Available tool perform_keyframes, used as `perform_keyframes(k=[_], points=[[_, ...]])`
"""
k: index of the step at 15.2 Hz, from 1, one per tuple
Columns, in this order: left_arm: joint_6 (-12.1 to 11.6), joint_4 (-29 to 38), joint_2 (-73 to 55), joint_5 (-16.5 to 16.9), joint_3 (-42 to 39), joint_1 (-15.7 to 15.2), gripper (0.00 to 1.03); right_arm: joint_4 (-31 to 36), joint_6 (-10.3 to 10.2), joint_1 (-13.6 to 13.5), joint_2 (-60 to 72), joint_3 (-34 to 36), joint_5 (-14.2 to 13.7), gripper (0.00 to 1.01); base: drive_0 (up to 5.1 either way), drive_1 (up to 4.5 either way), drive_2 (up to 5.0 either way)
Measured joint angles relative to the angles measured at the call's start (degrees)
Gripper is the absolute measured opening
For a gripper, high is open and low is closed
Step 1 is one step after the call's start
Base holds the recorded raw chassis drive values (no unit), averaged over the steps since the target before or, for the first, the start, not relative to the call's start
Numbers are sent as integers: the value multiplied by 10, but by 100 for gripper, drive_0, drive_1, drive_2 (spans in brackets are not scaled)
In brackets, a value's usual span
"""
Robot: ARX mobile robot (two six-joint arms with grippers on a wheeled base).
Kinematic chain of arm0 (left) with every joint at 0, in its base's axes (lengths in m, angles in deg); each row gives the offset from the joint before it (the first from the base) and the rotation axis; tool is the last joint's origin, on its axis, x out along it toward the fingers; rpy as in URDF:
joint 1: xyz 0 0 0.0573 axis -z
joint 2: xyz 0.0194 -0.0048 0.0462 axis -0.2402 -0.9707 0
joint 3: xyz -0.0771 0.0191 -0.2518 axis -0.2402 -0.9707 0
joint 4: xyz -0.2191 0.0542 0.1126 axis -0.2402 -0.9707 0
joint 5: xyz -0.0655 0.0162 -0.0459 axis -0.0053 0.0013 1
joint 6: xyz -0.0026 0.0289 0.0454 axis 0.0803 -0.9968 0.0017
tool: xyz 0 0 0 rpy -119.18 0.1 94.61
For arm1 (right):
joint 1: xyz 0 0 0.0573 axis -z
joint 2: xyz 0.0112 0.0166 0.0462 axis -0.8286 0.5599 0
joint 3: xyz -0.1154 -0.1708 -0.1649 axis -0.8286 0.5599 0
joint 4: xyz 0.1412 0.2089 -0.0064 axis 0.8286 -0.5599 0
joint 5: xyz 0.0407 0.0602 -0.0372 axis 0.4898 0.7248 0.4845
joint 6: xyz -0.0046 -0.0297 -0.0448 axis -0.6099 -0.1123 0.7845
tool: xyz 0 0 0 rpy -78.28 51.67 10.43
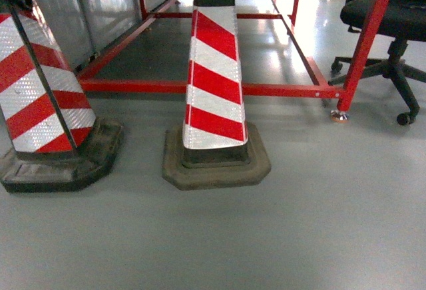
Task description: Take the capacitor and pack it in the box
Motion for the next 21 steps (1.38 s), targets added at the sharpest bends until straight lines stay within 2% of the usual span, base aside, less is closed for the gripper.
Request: perform_keyframes(k=[11,16,21], points=[[0,-2,0,-1,0,0,43,1,0,0,0,0,0,98,0,0,0],[0,-2,0,0,0,0,43,1,0,0,0,0,0,98,0,406,-406],[0,-3,0,0,0,0,43,0,0,0,0,0,0,98,0,0,0]])
